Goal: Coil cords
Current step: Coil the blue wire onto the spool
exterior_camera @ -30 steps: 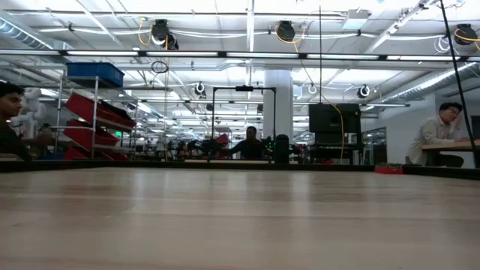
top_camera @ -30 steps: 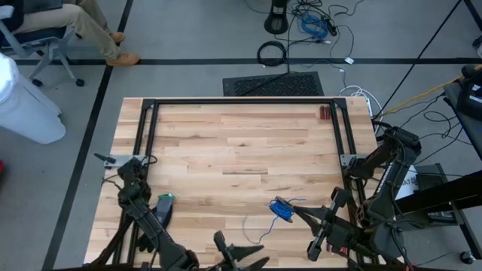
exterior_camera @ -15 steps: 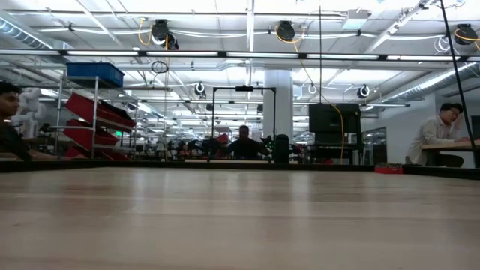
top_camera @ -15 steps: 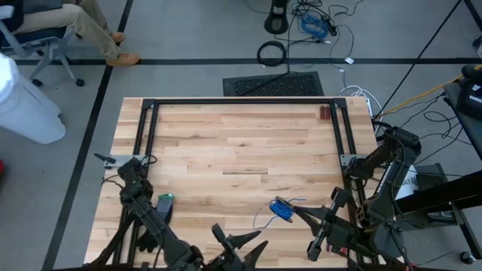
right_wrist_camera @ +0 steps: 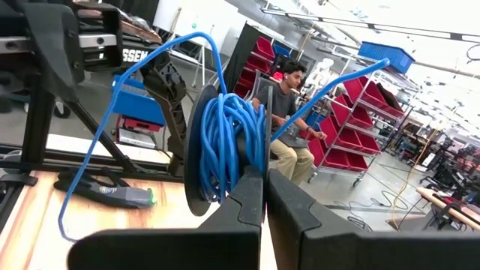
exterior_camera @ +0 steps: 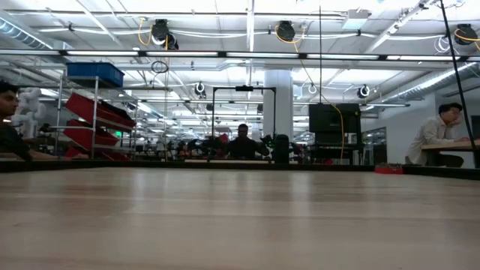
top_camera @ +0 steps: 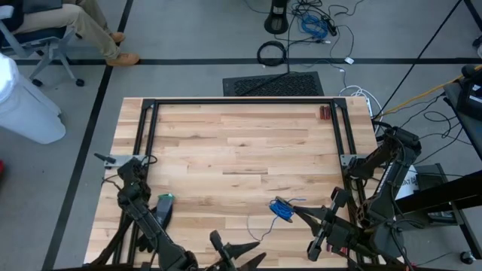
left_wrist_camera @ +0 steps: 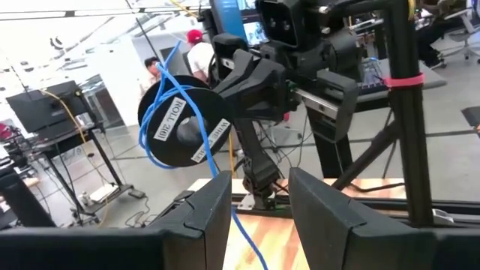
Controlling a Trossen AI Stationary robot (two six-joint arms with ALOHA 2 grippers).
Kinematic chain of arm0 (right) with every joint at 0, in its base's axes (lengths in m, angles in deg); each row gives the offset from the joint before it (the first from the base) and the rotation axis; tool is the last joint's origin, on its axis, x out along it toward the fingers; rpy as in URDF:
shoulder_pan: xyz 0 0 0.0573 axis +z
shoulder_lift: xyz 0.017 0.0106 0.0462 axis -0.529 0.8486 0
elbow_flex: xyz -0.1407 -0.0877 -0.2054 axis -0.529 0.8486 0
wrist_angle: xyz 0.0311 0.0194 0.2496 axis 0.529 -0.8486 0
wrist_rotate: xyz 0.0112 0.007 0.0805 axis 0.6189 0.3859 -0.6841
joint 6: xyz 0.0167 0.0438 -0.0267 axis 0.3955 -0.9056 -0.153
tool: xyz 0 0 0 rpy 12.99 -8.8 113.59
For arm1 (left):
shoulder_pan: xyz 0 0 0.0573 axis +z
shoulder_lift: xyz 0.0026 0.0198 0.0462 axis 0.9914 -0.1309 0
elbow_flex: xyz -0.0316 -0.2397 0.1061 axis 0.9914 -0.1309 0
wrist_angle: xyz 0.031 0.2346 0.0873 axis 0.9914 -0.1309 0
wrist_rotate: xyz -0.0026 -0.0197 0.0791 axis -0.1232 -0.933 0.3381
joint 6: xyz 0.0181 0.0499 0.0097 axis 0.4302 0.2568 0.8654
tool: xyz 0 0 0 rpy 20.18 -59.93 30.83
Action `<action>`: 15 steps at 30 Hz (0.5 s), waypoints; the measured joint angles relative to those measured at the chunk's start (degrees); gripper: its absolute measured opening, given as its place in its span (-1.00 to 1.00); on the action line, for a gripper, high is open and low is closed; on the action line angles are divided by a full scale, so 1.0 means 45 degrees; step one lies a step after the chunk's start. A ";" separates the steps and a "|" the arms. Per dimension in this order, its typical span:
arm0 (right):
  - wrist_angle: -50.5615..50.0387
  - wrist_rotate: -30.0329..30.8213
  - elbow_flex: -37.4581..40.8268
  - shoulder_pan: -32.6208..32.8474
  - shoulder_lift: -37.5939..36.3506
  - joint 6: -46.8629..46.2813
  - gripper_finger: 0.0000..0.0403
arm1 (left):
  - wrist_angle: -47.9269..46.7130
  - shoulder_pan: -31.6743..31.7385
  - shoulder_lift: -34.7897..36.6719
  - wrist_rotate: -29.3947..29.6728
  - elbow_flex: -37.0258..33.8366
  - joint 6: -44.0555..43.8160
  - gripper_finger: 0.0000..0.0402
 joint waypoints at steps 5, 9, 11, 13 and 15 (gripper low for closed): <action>0.0000 0.0000 0.0000 0.0000 0.0000 -0.0022 -1.00 | 0.0042 0.0462 0.0000 0.0432 0.0000 0.0002 -0.30; 0.0000 0.0000 0.0005 0.0000 0.0000 -0.0012 -1.00 | 0.0003 0.0771 0.0000 0.0958 0.0000 0.0097 -0.30; 0.0000 0.0000 0.0002 0.0000 0.0000 0.0010 -1.00 | -0.0008 0.0801 0.0000 0.0957 0.0000 0.0093 -0.30; 0.0000 -0.0001 0.0001 0.0000 0.0000 0.0054 -1.00 | -0.0012 0.0801 0.0000 0.0957 0.0000 0.0089 -0.30; 0.0000 0.0000 0.0000 0.0000 0.0000 0.0055 -1.00 | -0.0051 0.0746 0.0000 0.0957 0.0000 0.0049 -0.30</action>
